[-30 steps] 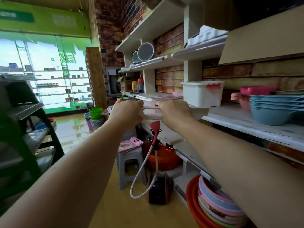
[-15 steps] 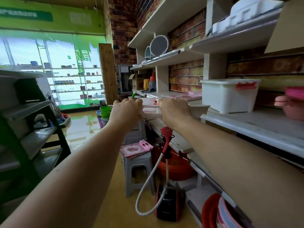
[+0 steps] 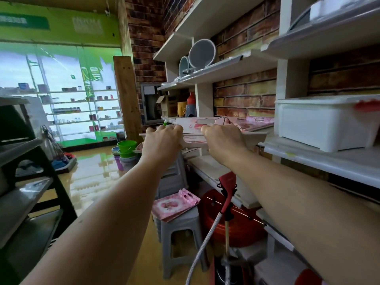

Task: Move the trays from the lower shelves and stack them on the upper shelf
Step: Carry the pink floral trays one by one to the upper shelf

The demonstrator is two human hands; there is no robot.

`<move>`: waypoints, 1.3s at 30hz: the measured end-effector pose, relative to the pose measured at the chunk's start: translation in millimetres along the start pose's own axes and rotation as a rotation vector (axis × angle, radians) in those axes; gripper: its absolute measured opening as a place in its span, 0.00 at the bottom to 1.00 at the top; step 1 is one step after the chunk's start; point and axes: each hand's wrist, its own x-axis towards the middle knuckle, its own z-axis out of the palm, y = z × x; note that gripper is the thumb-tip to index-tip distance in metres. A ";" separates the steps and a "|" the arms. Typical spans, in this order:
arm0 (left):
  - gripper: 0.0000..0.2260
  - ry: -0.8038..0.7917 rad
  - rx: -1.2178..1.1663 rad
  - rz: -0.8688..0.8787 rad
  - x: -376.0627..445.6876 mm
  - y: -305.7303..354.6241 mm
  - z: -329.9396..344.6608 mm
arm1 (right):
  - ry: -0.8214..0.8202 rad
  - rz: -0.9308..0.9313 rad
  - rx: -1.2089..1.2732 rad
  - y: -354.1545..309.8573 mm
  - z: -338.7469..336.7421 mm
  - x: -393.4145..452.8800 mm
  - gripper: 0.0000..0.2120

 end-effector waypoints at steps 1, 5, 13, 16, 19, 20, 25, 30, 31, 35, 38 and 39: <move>0.15 -0.001 -0.004 0.018 13.3 -10.3 11.8 | -0.009 0.020 -0.007 -5.1 8.2 14.2 0.16; 0.15 -0.006 -0.028 0.088 70.1 -42.3 50.8 | -0.032 0.090 -0.041 -15.2 35.5 69.6 0.15; 0.15 0.048 -0.095 0.174 168.0 -62.3 137.4 | -0.050 0.160 -0.161 -1.6 109.3 161.9 0.18; 0.17 0.073 -0.119 0.184 207.5 -61.4 172.6 | -0.031 0.179 -0.186 12.2 142.1 195.7 0.17; 0.16 0.079 -0.134 0.200 248.8 -62.9 199.6 | -0.037 0.204 -0.198 25.2 170.3 235.0 0.17; 0.15 0.086 -0.150 0.204 262.7 -65.1 208.7 | -0.036 0.201 -0.203 28.9 179.1 248.2 0.17; 0.15 0.118 -0.174 0.231 329.7 -74.1 256.3 | -0.044 0.229 -0.254 40.9 212.1 304.5 0.20; 0.16 0.150 -0.254 0.328 389.6 -72.8 313.4 | -0.077 0.325 -0.318 53.3 259.5 348.8 0.20; 0.16 0.158 -0.273 0.357 401.2 -71.5 325.5 | -0.087 0.357 -0.330 54.6 269.2 355.9 0.21; 0.19 0.170 -0.346 0.486 446.5 -64.1 366.4 | -0.119 0.485 -0.388 56.8 299.8 384.6 0.21; 0.17 0.181 -0.393 0.545 474.3 -57.7 388.3 | -0.159 0.567 -0.434 58.1 311.9 402.4 0.19; 0.16 0.188 -0.400 0.560 481.2 -55.4 394.9 | -0.175 0.589 -0.446 58.2 315.4 406.3 0.19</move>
